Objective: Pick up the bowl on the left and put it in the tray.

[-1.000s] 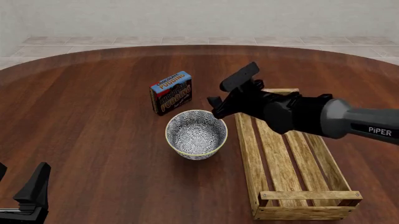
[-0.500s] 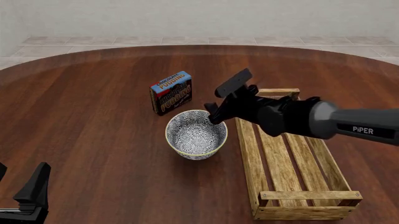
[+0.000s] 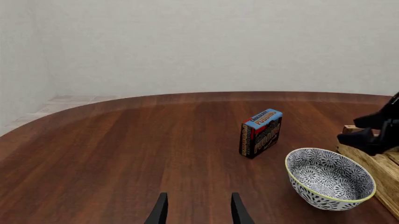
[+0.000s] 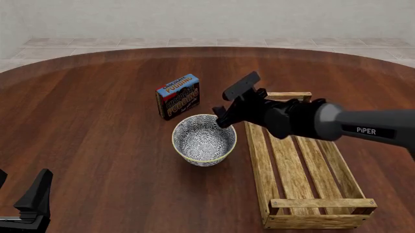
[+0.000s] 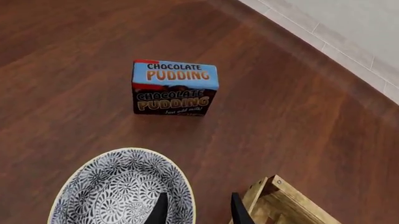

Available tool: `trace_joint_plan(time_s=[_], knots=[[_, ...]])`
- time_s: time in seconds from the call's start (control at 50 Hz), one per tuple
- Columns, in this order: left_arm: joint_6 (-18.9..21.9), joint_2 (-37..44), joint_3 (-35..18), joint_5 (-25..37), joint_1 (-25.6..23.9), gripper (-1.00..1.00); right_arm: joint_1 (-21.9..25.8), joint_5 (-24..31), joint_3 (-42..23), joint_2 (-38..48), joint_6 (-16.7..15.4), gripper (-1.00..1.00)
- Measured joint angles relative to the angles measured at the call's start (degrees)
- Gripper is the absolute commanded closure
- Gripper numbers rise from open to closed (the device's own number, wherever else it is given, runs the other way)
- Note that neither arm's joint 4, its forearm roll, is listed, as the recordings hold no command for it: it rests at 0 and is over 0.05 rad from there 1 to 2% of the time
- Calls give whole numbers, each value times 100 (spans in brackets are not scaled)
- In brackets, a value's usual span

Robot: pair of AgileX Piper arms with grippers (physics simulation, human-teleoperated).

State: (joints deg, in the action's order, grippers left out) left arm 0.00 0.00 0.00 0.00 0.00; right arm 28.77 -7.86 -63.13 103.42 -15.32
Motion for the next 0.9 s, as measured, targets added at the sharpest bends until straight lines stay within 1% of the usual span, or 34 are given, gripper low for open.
trace_joint_plan(time_s=[0.52,0.9], knots=[[0,0,0,0,0,-100,-27,35,-224,334,-33,-100],[0,0,0,0,0,-100,41,-1,-225,504,-84,-100]])
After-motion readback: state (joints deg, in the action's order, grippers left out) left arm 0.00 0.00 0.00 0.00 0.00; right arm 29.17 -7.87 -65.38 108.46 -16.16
